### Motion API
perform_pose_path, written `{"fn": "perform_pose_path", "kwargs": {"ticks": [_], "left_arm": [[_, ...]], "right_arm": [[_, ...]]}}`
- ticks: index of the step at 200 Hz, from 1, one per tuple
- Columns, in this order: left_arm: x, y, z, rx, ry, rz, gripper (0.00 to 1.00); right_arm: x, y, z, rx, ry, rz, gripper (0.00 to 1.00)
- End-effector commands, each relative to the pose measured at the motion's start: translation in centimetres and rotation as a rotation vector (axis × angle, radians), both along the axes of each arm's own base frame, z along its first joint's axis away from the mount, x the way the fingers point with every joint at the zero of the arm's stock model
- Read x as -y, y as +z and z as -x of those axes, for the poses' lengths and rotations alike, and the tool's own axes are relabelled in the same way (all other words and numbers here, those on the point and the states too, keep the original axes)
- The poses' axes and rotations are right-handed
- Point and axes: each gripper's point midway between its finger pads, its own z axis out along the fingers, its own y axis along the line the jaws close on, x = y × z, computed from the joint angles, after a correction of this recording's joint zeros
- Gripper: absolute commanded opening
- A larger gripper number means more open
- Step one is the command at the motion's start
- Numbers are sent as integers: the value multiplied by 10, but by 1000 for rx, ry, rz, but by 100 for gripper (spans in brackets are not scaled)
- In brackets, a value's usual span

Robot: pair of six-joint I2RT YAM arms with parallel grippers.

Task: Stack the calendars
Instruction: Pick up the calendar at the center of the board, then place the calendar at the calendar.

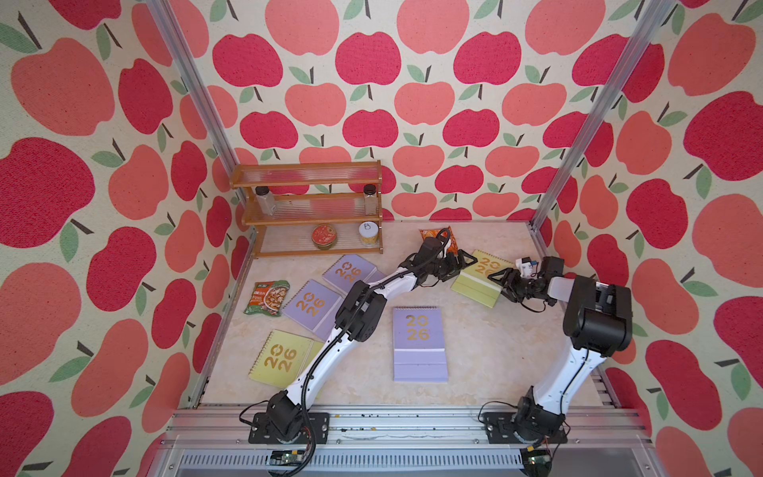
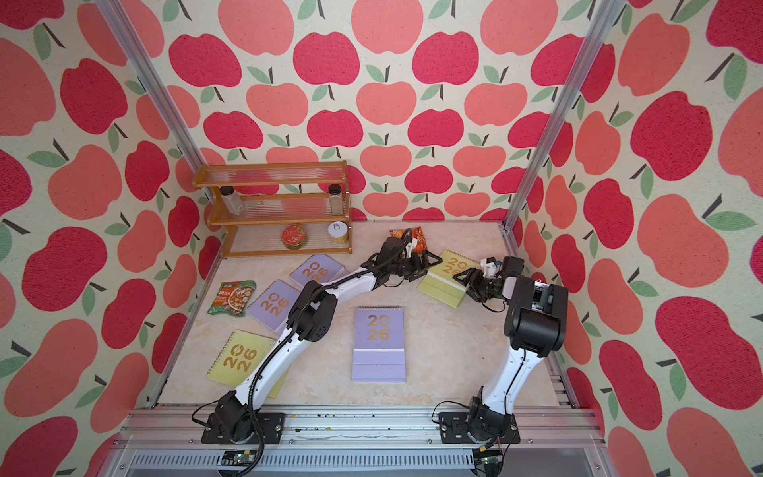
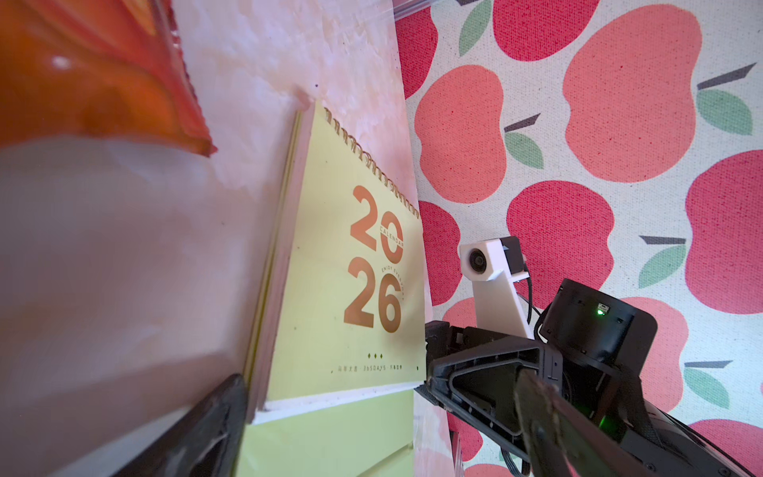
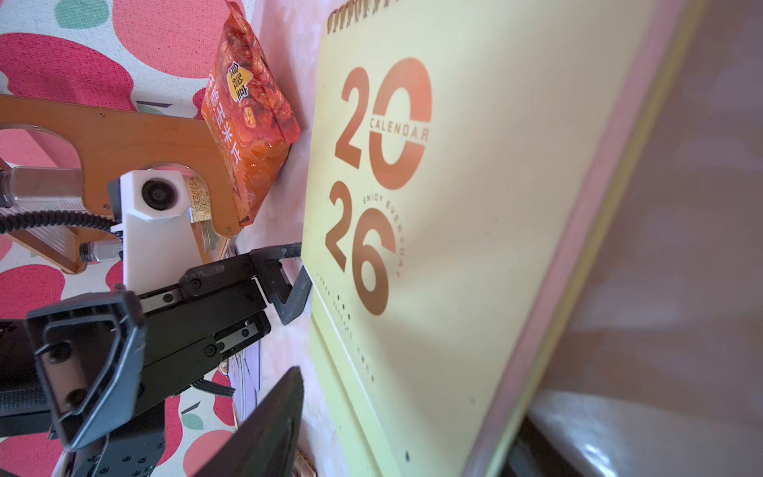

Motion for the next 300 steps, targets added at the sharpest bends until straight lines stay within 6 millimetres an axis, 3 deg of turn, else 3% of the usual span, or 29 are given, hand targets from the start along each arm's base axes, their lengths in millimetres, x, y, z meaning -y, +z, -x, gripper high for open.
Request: {"fn": "perform_pose_path", "kwargs": {"ticks": [1,59,83,97,121,140,156,176,196,230,267,300], "left_arm": [[4,-21,24,-68,-45,-42,99],[-3,-10,25,-50,-39,-35,100],[-9,10,21,-42,-42,12,100],[-19,37,15,-16,-39,48,99],[-46,101,10,89,-42,82,99],[-76,152,18,211,-64,56,99],[-109,183,31,298,-73,-12,100],[-147,213,51,379,-74,-65,99],[-181,225,73,405,-76,-77,100],[-229,226,93,387,-59,-62,99],[-257,226,112,429,-16,-77,99],[-273,232,113,418,18,-44,99]], "right_arm": [[3,11,4,24,-32,13,59],[18,28,6,100,-94,79,18],[19,45,8,147,-82,117,6],[21,61,10,176,-69,158,3],[19,99,16,229,-33,195,0],[12,137,22,310,-20,181,0],[5,175,28,404,-22,151,0],[-17,215,37,488,32,67,0],[-55,248,48,548,153,-54,0],[-119,289,64,596,356,-211,0],[-173,315,78,616,510,-349,0],[-201,311,89,581,607,-382,0]]}}
